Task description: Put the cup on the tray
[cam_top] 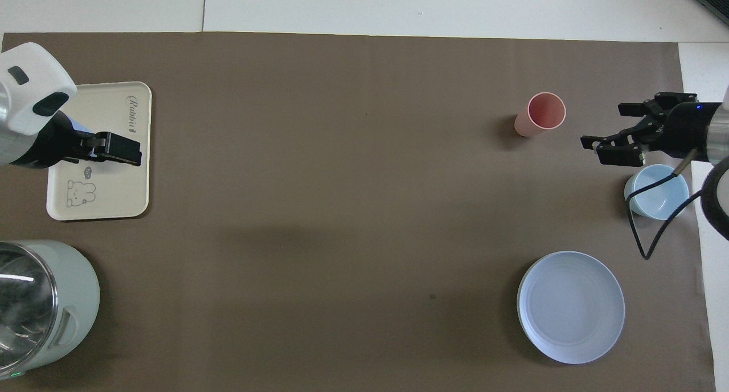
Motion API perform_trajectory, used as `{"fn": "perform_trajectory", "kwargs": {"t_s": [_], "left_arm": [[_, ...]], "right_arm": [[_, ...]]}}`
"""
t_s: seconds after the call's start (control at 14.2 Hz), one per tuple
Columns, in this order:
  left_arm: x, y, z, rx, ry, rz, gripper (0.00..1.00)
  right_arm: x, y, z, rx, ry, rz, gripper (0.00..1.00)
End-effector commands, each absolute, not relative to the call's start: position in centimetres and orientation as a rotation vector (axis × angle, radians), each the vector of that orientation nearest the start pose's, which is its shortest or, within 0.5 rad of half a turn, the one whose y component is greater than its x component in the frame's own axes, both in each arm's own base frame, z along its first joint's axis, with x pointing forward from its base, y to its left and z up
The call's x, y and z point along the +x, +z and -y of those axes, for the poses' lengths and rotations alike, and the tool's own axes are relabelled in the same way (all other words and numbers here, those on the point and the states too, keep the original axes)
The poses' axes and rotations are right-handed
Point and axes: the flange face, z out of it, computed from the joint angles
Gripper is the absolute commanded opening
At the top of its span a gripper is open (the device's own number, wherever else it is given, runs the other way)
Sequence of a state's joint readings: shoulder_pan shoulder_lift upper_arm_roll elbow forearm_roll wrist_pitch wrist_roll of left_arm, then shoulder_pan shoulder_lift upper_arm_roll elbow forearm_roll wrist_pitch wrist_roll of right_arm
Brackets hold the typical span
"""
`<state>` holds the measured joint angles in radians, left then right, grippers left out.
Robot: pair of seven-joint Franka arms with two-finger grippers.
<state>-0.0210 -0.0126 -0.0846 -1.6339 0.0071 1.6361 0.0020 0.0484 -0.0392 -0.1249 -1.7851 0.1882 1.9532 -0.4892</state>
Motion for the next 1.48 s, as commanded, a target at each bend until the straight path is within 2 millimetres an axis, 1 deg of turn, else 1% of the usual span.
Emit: {"fn": "perform_trajectory", "kwargs": {"t_s": [0.0, 0.07, 0.14, 0.21, 0.28, 0.35, 0.49, 0.56, 0.71, 0.85, 0.92, 0.99, 1.13, 1.2, 1.27, 1.41], "left_arm": [[54.4, 62.2, 5.3, -3.095, -0.008, -0.174, 1.0], [54.4, 62.2, 4.9, -3.098, -0.005, -0.16, 1.0], [54.5, 62.2, 4.3, -3.103, -0.007, -0.151, 1.0], [54.5, 62.2, 4.3, -3.103, -0.009, -0.148, 1.0], [54.5, 62.4, 4.3, -3.103, -0.014, -0.151, 1.0], [54.4, 62.4, 4.5, -3.103, -0.011, -0.155, 1.0], [54.1, 62.8, 5.1, -3.103, -0.019, -0.172, 1.0], [54.0, 62.7, 5.2, -3.103, -0.009, -0.174, 1.0], [53.6, 62.7, 5.5, -3.101, 0.0, -0.186, 1.0], [53.4, 62.4, 5.4, -3.1, 0.003, -0.181, 1.0], [53.5, 62.5, 5.2, -3.101, -0.004, -0.174, 1.0], [53.5, 62.5, 5.3, -3.101, -0.005, -0.169, 1.0], [53.4, 62.4, 5.4, -3.1, 0.003, -0.179, 1.0], [53.4, 62.5, 5.3, -3.1, 0.0, -0.181, 1.0], [53.4, 62.6, 5.2, -3.101, 0.0, -0.176, 1.0], [53.3, 62.6, 5.4, -3.1, 0.012, -0.178, 1.0]], "right_arm": [[56.9, 59.3, 4.1, -3.026, -0.301, 0.299, 1.0], [56.4, 60.4, 4.8, -3.072, -0.239, 0.27, 1.0], [55.7, 61.0, 5.1, -3.091, -0.153, 0.179, 1.0], [55.0, 61.5, 5.1, -3.094, -0.076, 0.061, 1.0], [53.8, 62.2, 5.1, -3.118, -0.027, 0.005, 1.0], [52.8, 63.2, 5.1, -3.153, -0.015, 0.008, 1.0], [51.5, 64.1, 5.3, -3.174, 0.074, 0.006, 1.0], [51.2, 64.4, 5.5, -3.173, 0.069, 0.001, 1.0], [51.2, 64.5, 5.0, -3.173, 0.049, 0.017, 1.0], [51.2, 64.5, 5.0, -3.15, 0.046, 0.019, 1.0], [51.2, 64.5, 4.6, -3.148, 0.046, 0.031, 1.0], [51.2, 64.5, 4.4, -3.148, 0.046, 0.036, 1.0], [50.6, 64.2, 3.9, -3.138, 0.08, 0.037, 1.0], [50.9, 64.2, 3.2, -3.13, 0.067, 0.039, 1.0], [50.9, 64.2, 2.8, -3.136, 0.065, 0.029, 1.0], [50.9, 64.2, 2.8, -3.138, 0.066, 0.012, 1.0]]}}
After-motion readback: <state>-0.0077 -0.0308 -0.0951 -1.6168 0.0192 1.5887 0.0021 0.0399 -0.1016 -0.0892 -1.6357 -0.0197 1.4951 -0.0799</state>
